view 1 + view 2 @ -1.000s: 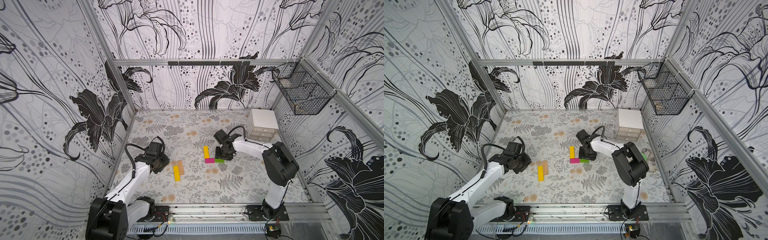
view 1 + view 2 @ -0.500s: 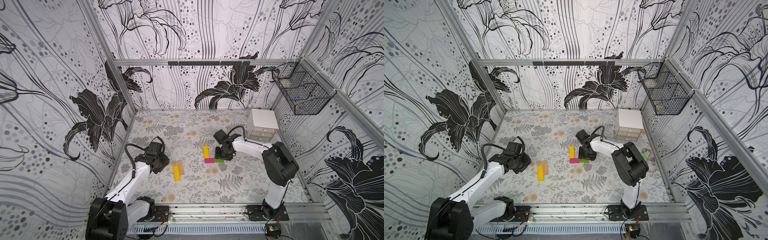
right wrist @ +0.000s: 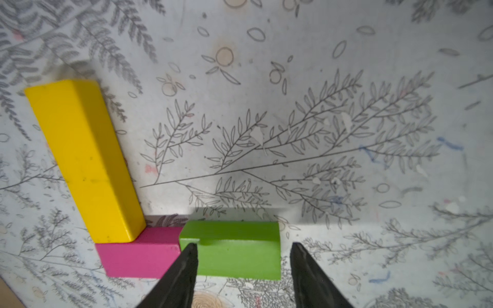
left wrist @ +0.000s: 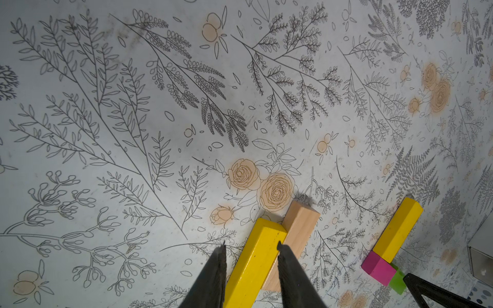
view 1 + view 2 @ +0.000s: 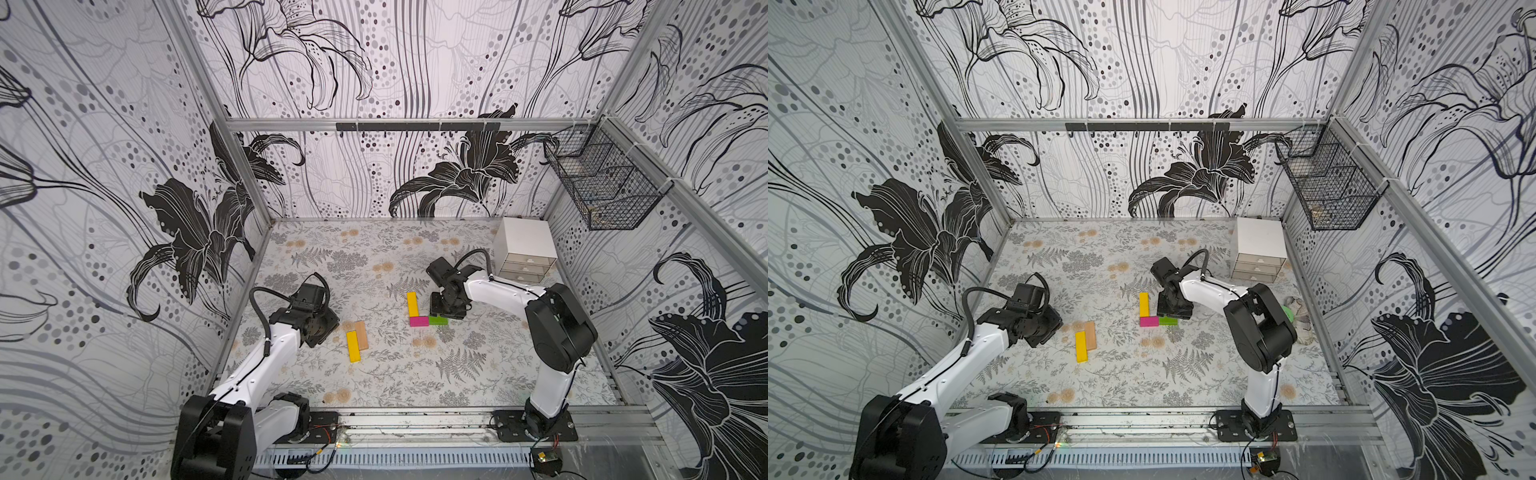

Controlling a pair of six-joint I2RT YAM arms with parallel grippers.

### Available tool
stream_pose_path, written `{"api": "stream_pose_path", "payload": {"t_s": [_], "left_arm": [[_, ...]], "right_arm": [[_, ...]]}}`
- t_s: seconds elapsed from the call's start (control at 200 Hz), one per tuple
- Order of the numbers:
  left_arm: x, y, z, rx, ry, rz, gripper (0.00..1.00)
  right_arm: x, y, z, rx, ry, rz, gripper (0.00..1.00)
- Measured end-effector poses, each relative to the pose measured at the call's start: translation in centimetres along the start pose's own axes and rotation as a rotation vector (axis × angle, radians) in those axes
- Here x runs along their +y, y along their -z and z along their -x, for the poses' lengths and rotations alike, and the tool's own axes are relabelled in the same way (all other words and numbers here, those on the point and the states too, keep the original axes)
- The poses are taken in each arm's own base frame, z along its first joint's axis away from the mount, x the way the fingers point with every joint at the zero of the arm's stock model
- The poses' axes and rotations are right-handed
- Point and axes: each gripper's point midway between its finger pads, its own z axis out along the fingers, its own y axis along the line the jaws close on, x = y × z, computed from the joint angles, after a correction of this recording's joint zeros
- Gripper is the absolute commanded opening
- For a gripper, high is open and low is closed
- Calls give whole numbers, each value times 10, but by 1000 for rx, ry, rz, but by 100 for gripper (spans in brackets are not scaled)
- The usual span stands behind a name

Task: Assemble the letter h with building blocks
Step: Assemble the building block at the center of the board.

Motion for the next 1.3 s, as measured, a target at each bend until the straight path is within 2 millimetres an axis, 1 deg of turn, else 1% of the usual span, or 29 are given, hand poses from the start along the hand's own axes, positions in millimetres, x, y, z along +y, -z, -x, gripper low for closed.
{"api": "stream_pose_path", "payload": {"t_s": [0.11,0.17,0.2,0.27,0.305,0.36,0.41,0.496,0.596,0.646,0.886,1.016,1.302], "left_arm": [[-2,2,1,-2,-1,-3,36],[-5,4,3,-7,-1,-10,36],[-6,4,4,-9,-1,-13,36],[-7,5,5,-11,-1,-16,36],[-8,5,5,-12,-1,-17,36],[-8,6,5,-12,-1,-18,36],[-8,6,5,-11,-1,-16,36],[-8,6,5,-11,-1,-16,36],[-7,6,5,-10,-1,-14,36],[-7,6,5,-10,-1,-14,36],[-7,6,5,-10,-1,-14,36],[-7,6,5,-10,-1,-14,36],[-8,6,5,-10,-1,-15,36]], "right_arm": [[1,8,4,-15,12,0,61],[4,15,9,-28,18,8,58],[7,18,12,-37,23,14,54],[14,24,21,-56,40,29,33],[18,26,25,-62,46,34,26],[23,26,32,-70,50,36,18],[26,22,37,-68,55,28,15],[27,8,41,-52,68,2,14],[22,-7,37,-17,76,-38,14],[19,-12,34,-3,80,-53,14],[17,-15,31,11,95,-63,12],[15,-18,26,21,102,-69,12],[23,-20,20,28,128,-60,12]]}}
